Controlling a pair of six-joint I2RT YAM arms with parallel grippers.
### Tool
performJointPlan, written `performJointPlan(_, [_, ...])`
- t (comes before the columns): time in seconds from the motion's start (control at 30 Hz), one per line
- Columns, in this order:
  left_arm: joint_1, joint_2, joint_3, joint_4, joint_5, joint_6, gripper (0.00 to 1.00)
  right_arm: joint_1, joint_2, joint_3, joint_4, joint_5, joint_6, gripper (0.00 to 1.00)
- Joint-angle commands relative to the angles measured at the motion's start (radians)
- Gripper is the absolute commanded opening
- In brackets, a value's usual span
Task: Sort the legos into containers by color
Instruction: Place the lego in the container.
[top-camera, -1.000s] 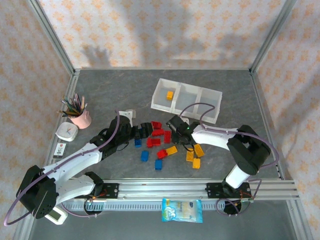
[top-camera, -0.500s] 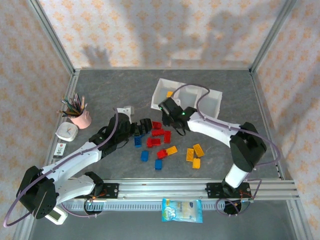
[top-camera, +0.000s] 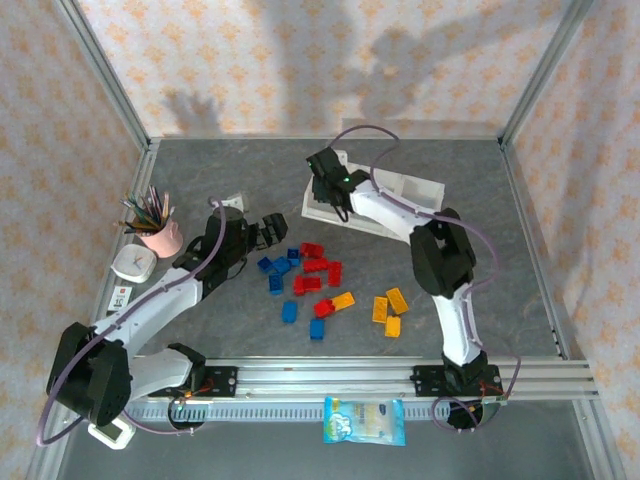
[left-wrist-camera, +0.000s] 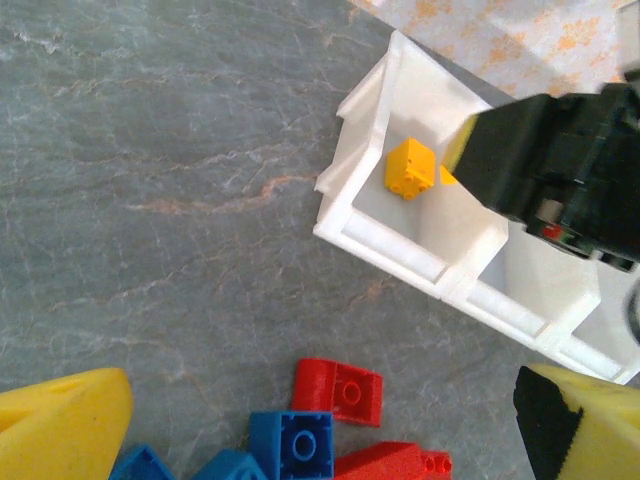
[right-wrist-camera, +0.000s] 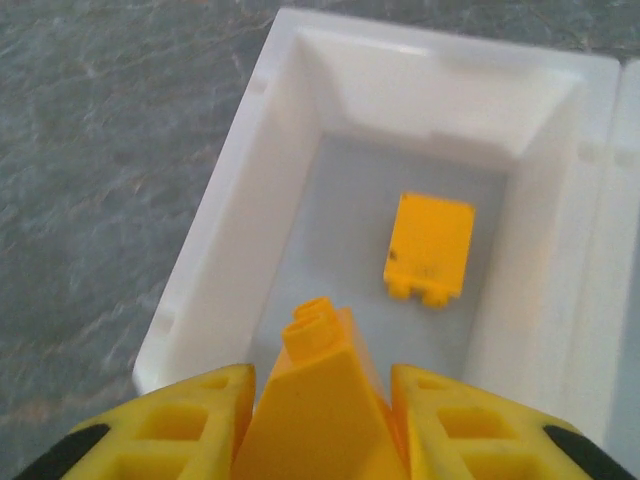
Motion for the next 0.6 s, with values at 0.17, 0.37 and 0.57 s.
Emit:
performJointPlan(0.17, [0.013, 0.041, 0.050, 0.059, 0.024, 0.016, 0.99, -0.028, 0.057, 0.153, -0.063, 0.004, -0.067, 0.53])
performJointPlan(0.37, [0.013, 0.025, 0.043, 0.040, 0.055, 0.016, 0.99, -0.020, -0.103, -0.007, -0.037, -0.048, -0.053, 0.59])
performJointPlan(0.57, [0.004, -0.019, 0.018, -0.018, 0.086, 0.016, 0.99, 0.000, -0.307, -0.279, -0.047, -0.088, 0.027, 0.65])
